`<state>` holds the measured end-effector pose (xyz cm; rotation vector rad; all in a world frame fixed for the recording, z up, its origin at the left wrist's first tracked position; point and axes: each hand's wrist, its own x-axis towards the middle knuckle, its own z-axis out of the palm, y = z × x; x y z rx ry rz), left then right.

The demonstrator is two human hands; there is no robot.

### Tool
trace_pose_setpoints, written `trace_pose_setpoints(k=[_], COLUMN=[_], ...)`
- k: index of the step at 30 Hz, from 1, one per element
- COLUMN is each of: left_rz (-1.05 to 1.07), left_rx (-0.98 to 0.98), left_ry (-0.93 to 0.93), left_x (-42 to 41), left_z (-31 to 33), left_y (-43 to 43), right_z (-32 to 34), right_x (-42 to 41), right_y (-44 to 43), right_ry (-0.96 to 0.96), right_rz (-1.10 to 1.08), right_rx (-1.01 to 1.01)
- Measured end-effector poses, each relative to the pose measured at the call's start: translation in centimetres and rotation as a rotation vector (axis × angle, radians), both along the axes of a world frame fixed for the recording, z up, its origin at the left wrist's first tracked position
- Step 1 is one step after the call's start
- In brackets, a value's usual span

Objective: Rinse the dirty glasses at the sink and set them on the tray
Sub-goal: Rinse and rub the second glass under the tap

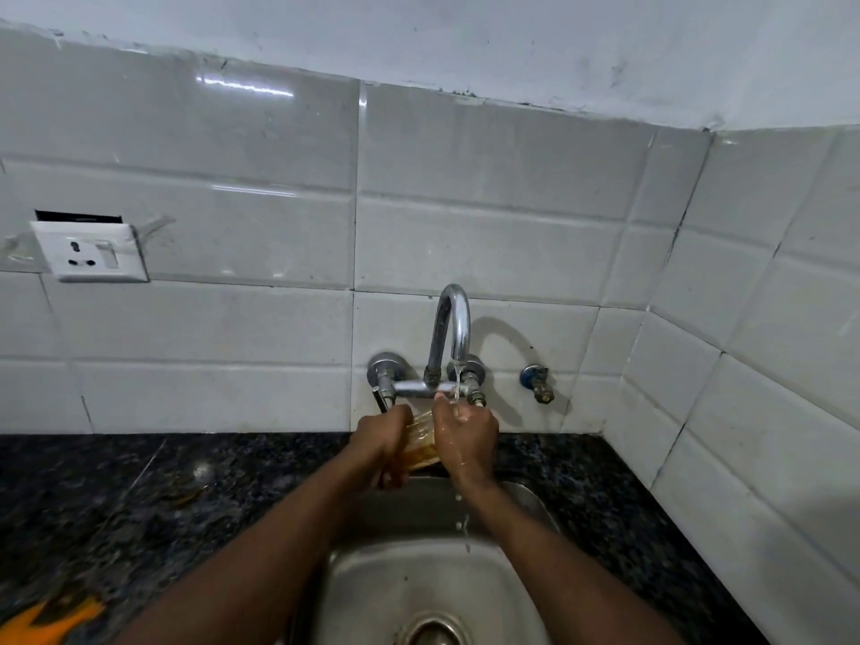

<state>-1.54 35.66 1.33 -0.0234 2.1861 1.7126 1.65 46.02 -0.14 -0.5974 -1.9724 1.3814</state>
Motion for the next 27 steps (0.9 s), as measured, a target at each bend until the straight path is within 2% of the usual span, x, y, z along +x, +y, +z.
trace_pose_setpoints(k=[1, 2, 5, 6, 7, 8, 10, 11, 12, 15, 16, 17, 19, 20, 22, 25, 27], left_rz=[-0.033, -0.001, 0.217, 0.242, 0.237, 0.215, 0.039, 0.001, 0.037, 0.239, 0.242, 0.211, 0.071, 0.000, -0.036, -0.024, 0.020], left_rx=[0.002, 0.017, 0.050, 0.047, 0.047, 0.067, 0.065, 0.065, 0.079, 0.059, 0.046, 0.087, 0.142, 0.176, 0.225, 0.239, 0.193], left_ry=[-0.076, -0.023, 0.579, 0.677, 0.616, 0.429, -0.055, -0.138, -0.092, 0.477, 0.510, 0.351, -0.117, -0.241, -0.263, -0.263, -0.282], left_x=[-0.1, -0.2, 0.5, 0.7, 0.6, 0.0, -0.4, -0.4, -0.4, 0.5, 0.2, -0.2, -1.4, -1.8, -2.3, -1.5, -1.0], left_z=[0.3, 0.1, -1.6, -2.2, -2.1, -1.7, -0.5, -0.5, -0.7, -1.7, -1.9, -1.5, -1.4, -1.5, -2.7, -4.1, -4.8], left_y=[-0.1, -0.1, 0.2, 0.2, 0.2, 0.2, -0.3, -0.4, -0.3, 0.2, 0.3, 0.2, -0.2, -0.5, -0.4, 0.0, -0.4], right_z=[-0.3, -0.2, 0.7, 1.1, 1.1, 0.9, 0.4, 0.2, 0.1, 0.6, 0.8, 0.6, 0.0, -0.2, 0.2, 1.6, 2.3], right_x=[0.2, 0.3, -0.6, -0.7, -0.7, -0.5, 0.1, 0.3, 0.3, -0.6, -0.6, -0.5, 0.0, 0.0, -0.4, -1.0, -1.1], right_y=[0.0, -0.1, -0.3, -0.3, -0.3, -0.3, -0.1, -0.1, -0.1, -0.4, -0.5, -0.5, -0.4, -0.2, 0.7, 2.7, 3.7], right_ry=[0.029, 0.058, 0.028, 0.004, -0.019, -0.036, -0.039, -0.032, -0.015, -0.027, -0.038, -0.048, -0.031, -0.007, 0.020, -0.058, -0.079], right_rz=[0.018, 0.035, 0.005, -0.001, 0.010, 0.037, 0.099, 0.102, 0.086, 0.051, 0.065, 0.077, 0.094, 0.105, 0.187, 0.283, 0.303], right_rx=[0.022, 0.022, -0.101, -0.127, -0.092, -0.003, 0.177, 0.212, 0.199, -0.122, -0.141, -0.025, 0.396, 0.527, 0.622, 1.059, 1.255])
